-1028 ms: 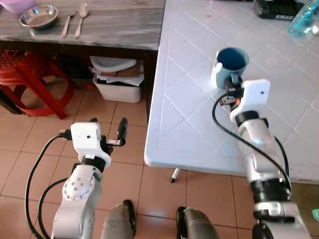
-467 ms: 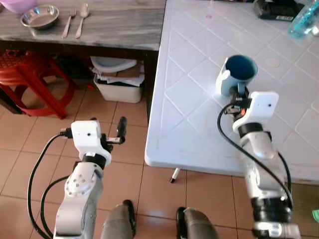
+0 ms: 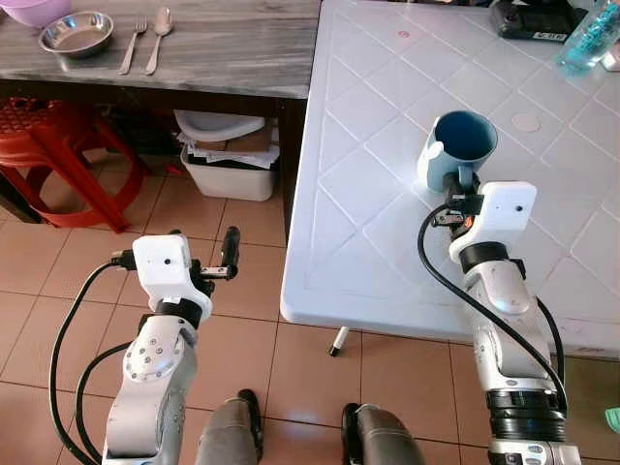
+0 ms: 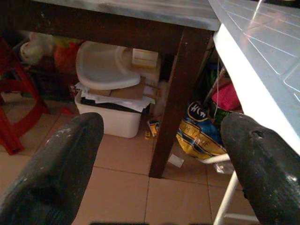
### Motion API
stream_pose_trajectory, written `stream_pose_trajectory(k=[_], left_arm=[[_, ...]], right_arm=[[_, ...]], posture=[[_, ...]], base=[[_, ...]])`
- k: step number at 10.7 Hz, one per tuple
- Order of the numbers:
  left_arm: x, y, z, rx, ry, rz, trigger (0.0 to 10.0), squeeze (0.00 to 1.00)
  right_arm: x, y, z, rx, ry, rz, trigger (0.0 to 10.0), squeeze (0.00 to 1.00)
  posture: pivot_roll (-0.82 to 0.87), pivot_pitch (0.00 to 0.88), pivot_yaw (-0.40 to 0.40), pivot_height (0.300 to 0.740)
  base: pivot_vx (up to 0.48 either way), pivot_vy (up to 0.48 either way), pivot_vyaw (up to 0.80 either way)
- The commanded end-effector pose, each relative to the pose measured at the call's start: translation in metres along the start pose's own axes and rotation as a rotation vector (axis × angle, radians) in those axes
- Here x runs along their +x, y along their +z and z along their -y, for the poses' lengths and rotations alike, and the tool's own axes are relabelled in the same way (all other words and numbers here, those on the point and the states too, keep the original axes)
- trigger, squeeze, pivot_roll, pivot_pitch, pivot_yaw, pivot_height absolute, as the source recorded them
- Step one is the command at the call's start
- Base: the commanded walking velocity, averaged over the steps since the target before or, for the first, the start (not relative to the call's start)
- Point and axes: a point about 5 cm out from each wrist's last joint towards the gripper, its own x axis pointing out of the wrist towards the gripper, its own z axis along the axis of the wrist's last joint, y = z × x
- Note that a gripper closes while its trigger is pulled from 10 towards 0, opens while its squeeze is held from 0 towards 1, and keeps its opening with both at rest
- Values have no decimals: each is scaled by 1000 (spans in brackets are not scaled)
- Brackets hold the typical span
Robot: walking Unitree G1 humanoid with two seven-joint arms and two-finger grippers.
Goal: Setting the table
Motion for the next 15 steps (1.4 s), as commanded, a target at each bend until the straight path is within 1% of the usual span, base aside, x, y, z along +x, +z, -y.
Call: stream_pose_trajectory(k=[1,15], left_arm=[[-1,-2,-3,9,8,-6,10000,0],[-1,-2,-3,9,8,-6,10000,0]], right_arm=[[-7,-20,-1,-1,2,-109,10000,0],[-7,-20,-1,-1,2,-109,10000,0]], posture=[[-2,189,8,740],[-2,189,8,740]], base=[[0,0,0],[0,0,0]])
